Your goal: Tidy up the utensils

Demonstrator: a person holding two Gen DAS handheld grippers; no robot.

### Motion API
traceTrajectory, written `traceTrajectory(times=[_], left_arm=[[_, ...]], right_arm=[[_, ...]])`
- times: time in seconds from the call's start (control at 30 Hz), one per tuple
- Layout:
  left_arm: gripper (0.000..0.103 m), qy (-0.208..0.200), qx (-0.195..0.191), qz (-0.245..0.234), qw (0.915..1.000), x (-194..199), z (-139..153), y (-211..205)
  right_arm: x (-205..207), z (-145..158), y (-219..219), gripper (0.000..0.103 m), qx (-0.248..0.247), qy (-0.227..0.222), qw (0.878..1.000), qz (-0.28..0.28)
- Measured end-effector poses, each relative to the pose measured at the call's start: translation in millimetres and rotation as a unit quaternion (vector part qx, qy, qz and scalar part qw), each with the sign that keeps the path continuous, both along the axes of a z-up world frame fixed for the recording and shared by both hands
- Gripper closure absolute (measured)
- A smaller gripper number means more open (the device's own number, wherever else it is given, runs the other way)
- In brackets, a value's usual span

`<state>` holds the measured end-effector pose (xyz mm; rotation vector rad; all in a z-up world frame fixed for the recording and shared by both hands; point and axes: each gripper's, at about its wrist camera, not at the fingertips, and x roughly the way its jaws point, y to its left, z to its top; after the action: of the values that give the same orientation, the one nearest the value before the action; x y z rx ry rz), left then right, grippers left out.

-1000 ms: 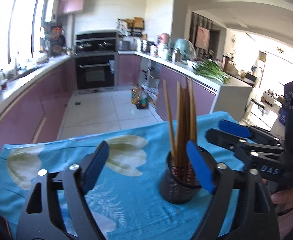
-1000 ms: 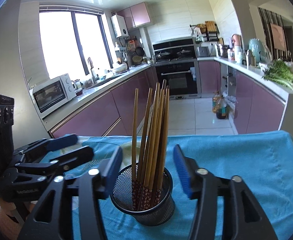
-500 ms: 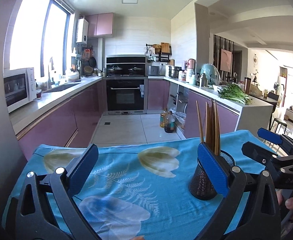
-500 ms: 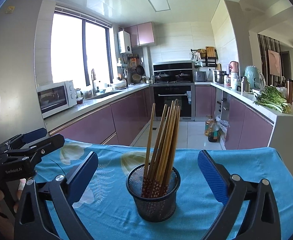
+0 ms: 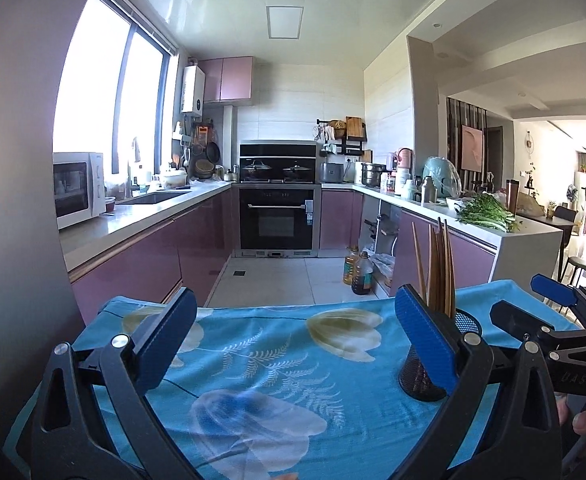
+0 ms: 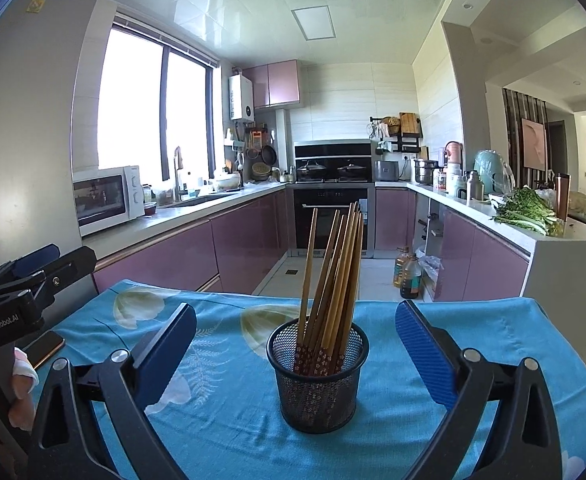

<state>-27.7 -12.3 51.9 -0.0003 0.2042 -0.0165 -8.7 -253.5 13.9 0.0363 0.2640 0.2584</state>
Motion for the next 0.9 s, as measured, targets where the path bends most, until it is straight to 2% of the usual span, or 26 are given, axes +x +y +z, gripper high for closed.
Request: traceTrajectory(times=[0.9], left_arm=[[0.006,-0.005,0.008,0.015,0.9998,-11.8,-4.5,-0.7]], right_arm=[[-13.0,1.8,4.8,0.007,-0.003,-0.019,0.999,-0.026]])
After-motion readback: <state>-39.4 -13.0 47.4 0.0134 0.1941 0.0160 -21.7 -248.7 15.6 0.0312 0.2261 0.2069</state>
